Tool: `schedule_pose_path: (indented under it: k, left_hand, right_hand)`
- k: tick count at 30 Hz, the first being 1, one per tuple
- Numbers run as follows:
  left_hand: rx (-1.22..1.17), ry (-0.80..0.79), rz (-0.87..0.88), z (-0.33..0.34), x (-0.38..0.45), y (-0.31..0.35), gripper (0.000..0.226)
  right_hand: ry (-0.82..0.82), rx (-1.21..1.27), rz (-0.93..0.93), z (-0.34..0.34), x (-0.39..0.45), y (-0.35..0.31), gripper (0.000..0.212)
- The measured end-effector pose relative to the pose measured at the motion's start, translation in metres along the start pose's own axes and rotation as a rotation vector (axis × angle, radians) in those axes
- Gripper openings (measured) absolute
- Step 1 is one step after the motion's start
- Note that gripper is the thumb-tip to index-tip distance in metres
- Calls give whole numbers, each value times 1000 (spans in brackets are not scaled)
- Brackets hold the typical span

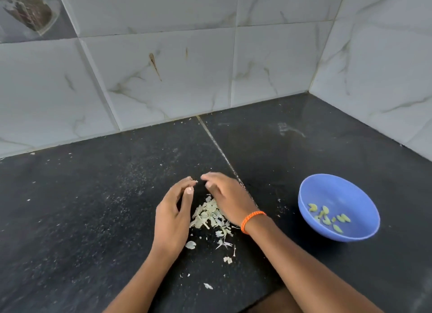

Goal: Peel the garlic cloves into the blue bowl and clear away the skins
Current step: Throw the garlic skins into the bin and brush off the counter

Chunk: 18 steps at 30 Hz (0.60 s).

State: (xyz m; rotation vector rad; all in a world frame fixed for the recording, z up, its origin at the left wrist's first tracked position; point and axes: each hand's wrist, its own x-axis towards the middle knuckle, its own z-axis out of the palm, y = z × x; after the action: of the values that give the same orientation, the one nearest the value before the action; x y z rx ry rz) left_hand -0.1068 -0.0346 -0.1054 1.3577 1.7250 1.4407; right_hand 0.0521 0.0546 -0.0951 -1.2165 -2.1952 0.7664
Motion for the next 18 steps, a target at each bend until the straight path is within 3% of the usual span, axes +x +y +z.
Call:
schedule_pose_path:
  k: [5, 7, 12, 15, 18]
  left_hand:
    - [-88, -59, -96, -4, -37, 22, 32]
    - [-95, -72, -110, -5, -48, 32, 37]
    - [130, 69, -110, -15, -55, 30, 41]
    - [275, 190, -206, -11, -61, 24, 50]
    - [204, 181, -220, 1, -59, 25, 54]
  right_hand:
    - [-153, 191, -45, 5, -56, -31, 31]
    - [-56, 267, -3, 0, -73, -35, 30]
    - [486, 196, 245, -23, -96, -11, 28]
    - [506, 115, 362, -18, -98, -8, 32]
    - [459, 149, 354, 2, -84, -25, 34]
